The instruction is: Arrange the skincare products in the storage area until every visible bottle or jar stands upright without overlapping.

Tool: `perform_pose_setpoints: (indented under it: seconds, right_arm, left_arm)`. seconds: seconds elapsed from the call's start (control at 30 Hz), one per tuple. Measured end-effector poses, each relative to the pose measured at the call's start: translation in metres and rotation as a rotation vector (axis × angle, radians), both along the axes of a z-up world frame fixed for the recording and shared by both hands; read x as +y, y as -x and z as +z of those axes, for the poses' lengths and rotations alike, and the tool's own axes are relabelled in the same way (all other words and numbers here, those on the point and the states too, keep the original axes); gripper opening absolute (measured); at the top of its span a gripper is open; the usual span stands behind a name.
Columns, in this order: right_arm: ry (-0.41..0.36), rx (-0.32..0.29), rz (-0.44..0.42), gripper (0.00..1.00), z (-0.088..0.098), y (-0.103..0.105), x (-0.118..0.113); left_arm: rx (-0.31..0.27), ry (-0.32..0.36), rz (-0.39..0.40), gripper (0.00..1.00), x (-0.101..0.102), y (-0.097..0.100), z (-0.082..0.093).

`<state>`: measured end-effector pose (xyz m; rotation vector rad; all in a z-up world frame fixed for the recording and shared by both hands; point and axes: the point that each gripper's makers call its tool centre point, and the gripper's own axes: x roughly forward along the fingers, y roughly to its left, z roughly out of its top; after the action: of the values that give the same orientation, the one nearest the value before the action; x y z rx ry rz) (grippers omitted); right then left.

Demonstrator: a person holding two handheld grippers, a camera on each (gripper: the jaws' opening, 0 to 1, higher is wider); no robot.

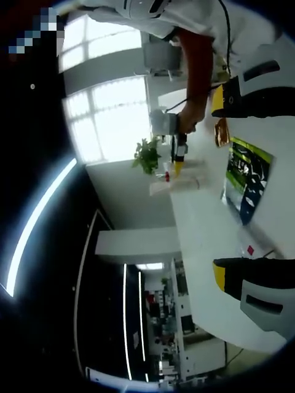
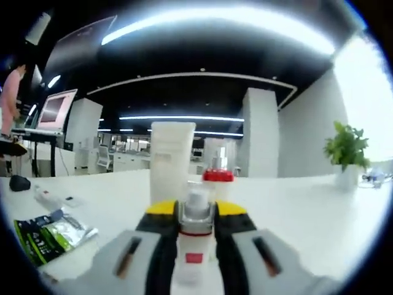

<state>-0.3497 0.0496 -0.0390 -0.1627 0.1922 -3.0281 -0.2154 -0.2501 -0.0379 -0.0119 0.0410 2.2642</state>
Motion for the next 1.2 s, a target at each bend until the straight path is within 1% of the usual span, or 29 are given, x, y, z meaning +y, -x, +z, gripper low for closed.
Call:
perform_pose_setpoints:
  seconds: [0.13, 0.3, 0.43, 0.63, 0.73, 0.8, 0.9, 1.13, 1.2]
  right_arm:
    - [-0.022, -0.064, -0.008, 0.22, -0.014, 0.002, 0.003]
    - [-0.042, -0.109, -0.025, 0.22, -0.023, 0.001, 0.007]
    - [-0.051, -0.142, -0.025, 0.23, -0.031, 0.001, 0.007]
    - [-0.062, -0.242, -0.023, 0.23, -0.051, 0.0, 0.009]
    - [-0.062, -0.268, -0.019, 0.23, -0.056, 0.0, 0.01]
    - [-0.055, -0.295, -0.007, 0.25, -0.062, -0.002, 0.008]
    - [-0.063, -0.312, -0.014, 0.27, -0.065, -0.002, 0.011]
    - [-0.068, -0.337, -0.015, 0.27, -0.069, -0.005, 0.012]
    - [-0.077, -0.354, -0.012, 0.26, -0.073, -0.005, 0.012]
  left_arm:
    - [-0.007, -0.009, -0.01, 0.97, 0.002, -0.001, 0.0]
    - [-0.003, -0.006, -0.013, 0.97, 0.002, -0.002, 0.001]
    - [-0.009, -0.008, -0.011, 0.97, 0.001, -0.001, -0.001]
    - [-0.01, -0.005, -0.017, 0.97, 0.002, -0.002, -0.001]
    - [-0.01, -0.006, -0.019, 0.97, 0.002, -0.003, -0.001]
    - [-0.012, -0.006, -0.017, 0.97, 0.002, -0.002, -0.001]
    - [-0.012, -0.005, -0.016, 0.97, 0.001, -0.003, -0.001]
    - [-0.013, -0.008, -0.014, 0.97, -0.001, -0.003, -0.001]
    - [-0.015, -0.011, -0.011, 0.97, -0.001, -0.002, -0.001]
